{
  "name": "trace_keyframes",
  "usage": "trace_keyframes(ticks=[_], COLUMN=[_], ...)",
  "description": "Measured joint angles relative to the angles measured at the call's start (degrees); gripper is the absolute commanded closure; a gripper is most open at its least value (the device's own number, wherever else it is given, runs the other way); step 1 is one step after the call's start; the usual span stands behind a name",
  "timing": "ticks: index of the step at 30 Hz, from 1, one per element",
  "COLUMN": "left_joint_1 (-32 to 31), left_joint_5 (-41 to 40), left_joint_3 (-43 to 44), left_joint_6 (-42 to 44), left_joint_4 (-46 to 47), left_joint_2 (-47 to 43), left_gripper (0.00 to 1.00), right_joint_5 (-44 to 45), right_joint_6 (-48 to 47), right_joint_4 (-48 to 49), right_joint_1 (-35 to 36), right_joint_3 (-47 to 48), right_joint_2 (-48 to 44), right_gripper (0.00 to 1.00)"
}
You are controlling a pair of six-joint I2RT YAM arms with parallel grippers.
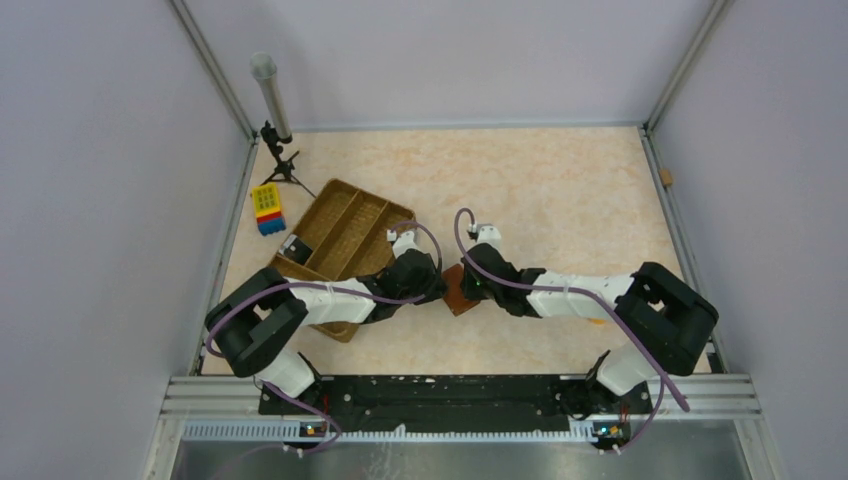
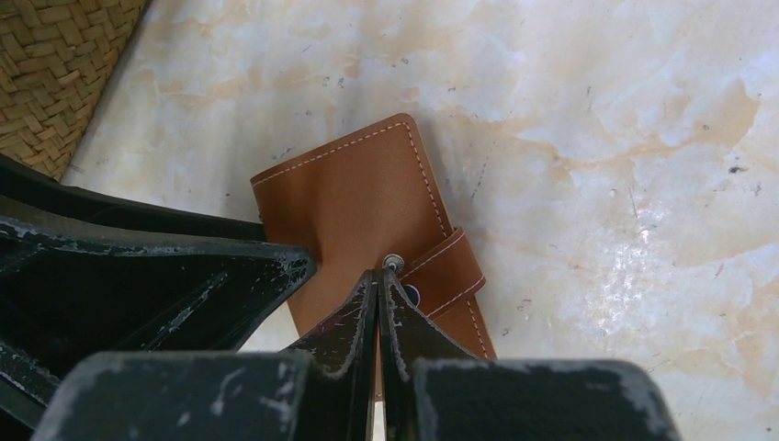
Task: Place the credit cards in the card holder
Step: Close the card holder at the center of the board.
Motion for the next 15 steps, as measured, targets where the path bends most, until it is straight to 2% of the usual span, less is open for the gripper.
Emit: trace_keyframes(ticks=[4,6,15], left_joint_1=[-0.1,-0.2,-0.4], left_joint_5=[0.0,-0.1,-0.5], left_joint_3=[0.0,0.1,0.1], left_joint_6=[0.0,0.1,0.4], left_joint_4=[0.1,0.1,0.3], left_joint_2=[0.0,0.0,0.0], left_gripper=[0.57,0.56,0.56], right_joint_5=[-0.2,-0.2,-0.2], right_joint_6=[-1.8,-3.0,-9.1], right_joint_4=[-0.4,-0.9,-6.1], right_joint_1=[0.1,0.4,1.0], right_joint_3=[0.0,0.1,2.4], right_joint_2=[-0.6,-1.2,-2.2], right_gripper=[0.76,0.69,0.64])
